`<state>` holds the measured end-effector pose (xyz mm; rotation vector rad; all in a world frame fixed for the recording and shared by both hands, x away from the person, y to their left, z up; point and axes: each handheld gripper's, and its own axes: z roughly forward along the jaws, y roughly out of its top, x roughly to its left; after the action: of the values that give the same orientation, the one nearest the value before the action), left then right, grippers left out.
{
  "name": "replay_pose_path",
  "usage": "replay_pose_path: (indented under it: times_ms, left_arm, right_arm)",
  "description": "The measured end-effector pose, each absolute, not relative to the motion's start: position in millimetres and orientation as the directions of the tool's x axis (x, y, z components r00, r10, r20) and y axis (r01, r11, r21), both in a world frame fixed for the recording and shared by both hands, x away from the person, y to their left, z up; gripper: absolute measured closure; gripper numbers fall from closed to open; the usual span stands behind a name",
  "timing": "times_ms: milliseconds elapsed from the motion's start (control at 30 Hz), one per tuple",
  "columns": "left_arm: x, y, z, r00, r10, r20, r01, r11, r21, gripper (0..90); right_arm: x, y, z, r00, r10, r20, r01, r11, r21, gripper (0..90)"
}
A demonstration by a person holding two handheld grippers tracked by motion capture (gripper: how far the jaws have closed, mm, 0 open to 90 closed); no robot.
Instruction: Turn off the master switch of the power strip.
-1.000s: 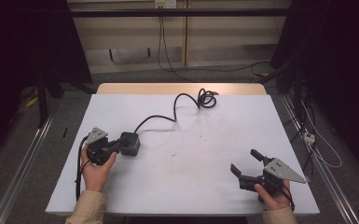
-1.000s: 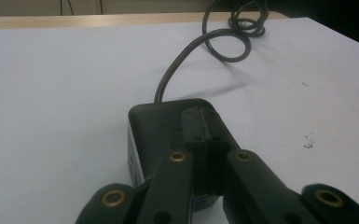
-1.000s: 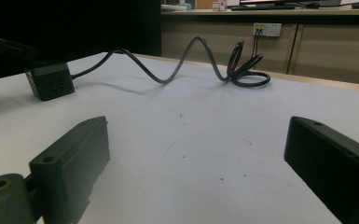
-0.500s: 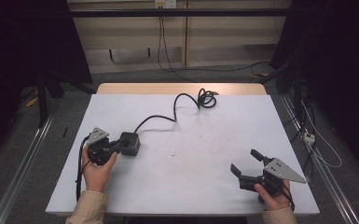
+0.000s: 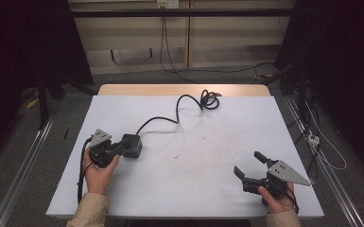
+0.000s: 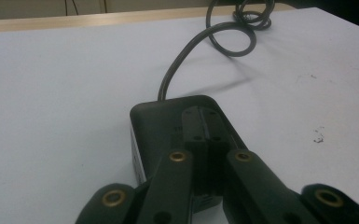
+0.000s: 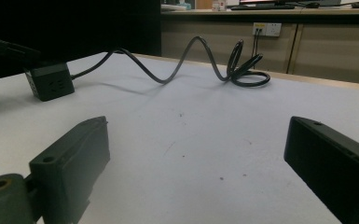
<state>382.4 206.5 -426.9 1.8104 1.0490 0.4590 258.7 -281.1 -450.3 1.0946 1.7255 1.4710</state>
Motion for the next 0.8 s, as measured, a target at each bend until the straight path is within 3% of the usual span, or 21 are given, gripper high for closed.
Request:
replay_pose_path:
  times_ms: [800]
  left_arm:
    - [383.2,208.1,-427.4,0.555,0.818,-0.152,0.472,-0.159,0.867,90.0]
  right_arm:
    - [258.6,-280.4,-450.4,-0.472,0.880,0.056,0.198,0.044,0.979,6.1]
